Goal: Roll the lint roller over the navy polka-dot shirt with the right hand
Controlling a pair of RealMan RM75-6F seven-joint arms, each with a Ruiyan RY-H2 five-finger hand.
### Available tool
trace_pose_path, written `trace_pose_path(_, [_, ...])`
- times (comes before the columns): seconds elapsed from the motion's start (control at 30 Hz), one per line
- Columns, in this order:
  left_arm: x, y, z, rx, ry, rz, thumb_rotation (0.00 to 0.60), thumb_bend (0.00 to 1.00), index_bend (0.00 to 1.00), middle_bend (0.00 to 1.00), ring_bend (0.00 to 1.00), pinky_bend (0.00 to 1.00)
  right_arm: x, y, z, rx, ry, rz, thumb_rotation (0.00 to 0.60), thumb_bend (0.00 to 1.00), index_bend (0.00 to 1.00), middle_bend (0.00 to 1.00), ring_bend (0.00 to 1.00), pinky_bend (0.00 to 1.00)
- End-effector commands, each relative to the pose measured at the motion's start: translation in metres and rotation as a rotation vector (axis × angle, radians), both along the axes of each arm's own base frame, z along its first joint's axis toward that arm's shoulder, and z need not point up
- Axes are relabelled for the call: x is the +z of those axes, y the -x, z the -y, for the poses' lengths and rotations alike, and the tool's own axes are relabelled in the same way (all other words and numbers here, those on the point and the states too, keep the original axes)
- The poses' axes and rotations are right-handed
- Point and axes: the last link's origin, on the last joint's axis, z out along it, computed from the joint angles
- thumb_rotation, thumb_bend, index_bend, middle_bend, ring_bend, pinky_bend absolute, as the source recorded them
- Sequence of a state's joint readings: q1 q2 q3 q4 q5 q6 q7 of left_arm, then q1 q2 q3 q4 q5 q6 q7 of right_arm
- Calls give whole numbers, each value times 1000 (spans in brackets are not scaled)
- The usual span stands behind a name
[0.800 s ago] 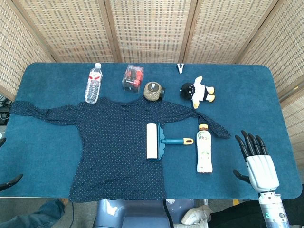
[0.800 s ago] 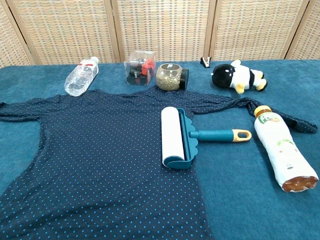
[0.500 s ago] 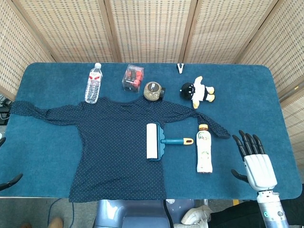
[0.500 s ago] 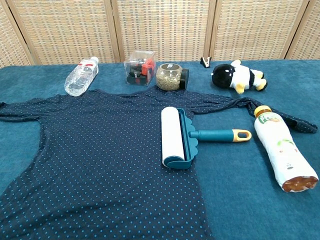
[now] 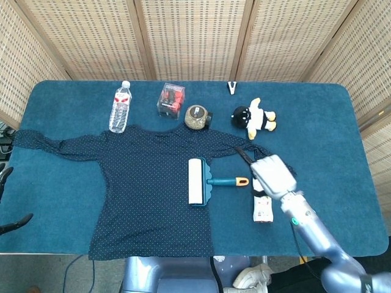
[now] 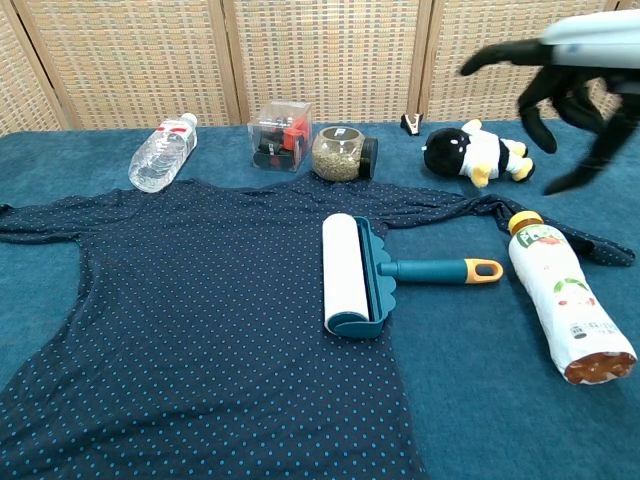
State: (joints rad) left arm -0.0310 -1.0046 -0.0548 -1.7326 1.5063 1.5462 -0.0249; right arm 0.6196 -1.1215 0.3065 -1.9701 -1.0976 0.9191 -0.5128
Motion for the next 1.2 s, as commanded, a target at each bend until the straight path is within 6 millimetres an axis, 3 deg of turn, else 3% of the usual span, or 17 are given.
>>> trace_pose_path(0.03, [0,2,-6,13,3,-1,600,0,0,0,0,0,-39,-49,42,-17,-76,-30,600,0,0,953,1000,1000])
trace_pose_path(0.2, [1,7,-12,38,7,7,600,0,0,0,0,0,-75,-55,55,-150,-97,-62,600,3,69,986,1000,1000])
trace_pose_path(0.43, [3,10,-18,54,12,12,600,0,0,0,0,0,-114,-51,49,-317,-113,-137,600,163,284,1000,1000,1000])
trace_pose_path(0.7, [2,10,-20,54,18,12,600,0,0,0,0,0,-132,-46,46,-396,-78,-187,600,319,382,1000,1000,1000])
trace_pose_path(1.2, [3,8,-16,40,19,15,600,0,0,0,0,0,-151,-27,38,-516,-6,-207,600,391,411,1000,1000,1000])
